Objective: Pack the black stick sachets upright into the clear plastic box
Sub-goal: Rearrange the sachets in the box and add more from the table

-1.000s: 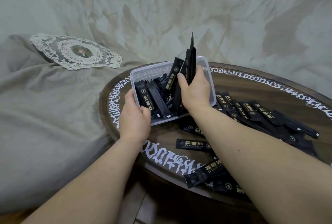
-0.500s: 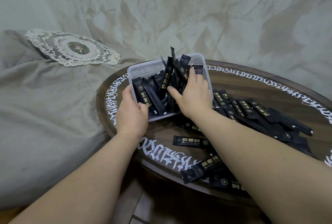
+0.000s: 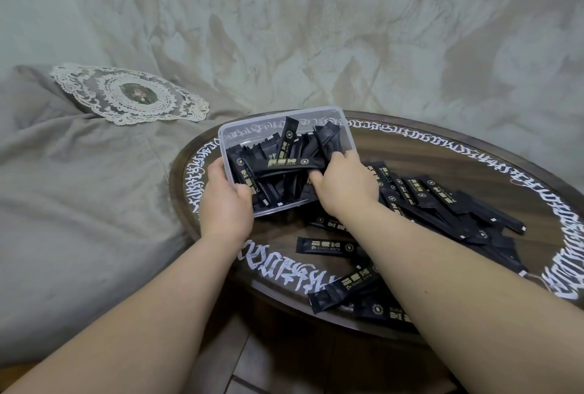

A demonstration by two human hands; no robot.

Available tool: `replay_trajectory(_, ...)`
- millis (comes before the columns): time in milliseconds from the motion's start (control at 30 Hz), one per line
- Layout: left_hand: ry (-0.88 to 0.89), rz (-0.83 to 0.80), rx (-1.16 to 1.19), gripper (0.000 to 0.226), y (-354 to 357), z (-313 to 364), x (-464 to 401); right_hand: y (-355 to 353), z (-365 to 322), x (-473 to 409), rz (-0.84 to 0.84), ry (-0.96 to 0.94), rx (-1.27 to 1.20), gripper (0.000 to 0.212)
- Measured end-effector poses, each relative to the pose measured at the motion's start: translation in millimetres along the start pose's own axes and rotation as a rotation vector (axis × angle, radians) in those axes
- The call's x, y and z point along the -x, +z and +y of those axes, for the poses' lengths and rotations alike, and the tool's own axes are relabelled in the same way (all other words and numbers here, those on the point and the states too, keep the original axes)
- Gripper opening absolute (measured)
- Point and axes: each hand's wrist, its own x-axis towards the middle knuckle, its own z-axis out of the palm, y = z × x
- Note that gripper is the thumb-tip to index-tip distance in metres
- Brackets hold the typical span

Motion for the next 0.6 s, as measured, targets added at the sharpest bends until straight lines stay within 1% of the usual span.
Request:
replay_trajectory(167,-0.044,0.017,0.01,0.046,-8,5,15,-9,0,6,-0.01,0.012,-0.11,0.034)
replay_trajectory(233,-0.051,0.016,0.019,0.045,-10,8,19,-12,3,12,-0.021,0.002,-0.172,0.033)
replay_trajectory(267,-0.052,0.013,0.015,0.045,-10,9,21,-13,5,16,-0.016,-0.009,-0.205,0.038)
replay_trajectory(333,-0.046,-0.003,0.007,0.047,-11,11,26,-18,9,25,0.012,-0.037,-0.252,0.059)
replay_trajectory(367,-0.039,-0.011,0.008,0.047,-11,11,29,-20,11,30,0.029,-0.068,-0.238,0.067)
replay_trajectory(433,-0.033,-0.02,0.018,0.048,-10,9,33,-21,16,41,0.059,-0.172,-0.136,0.073)
replay_trajectory(500,-0.032,-0.021,0.029,0.047,-8,7,35,-18,22,48,0.123,-0.286,-0.044,0.067)
replay_trajectory(600,-0.012,-0.025,0.021,0.047,-4,7,33,-9,33,46,0.217,-0.433,-0.013,0.044)
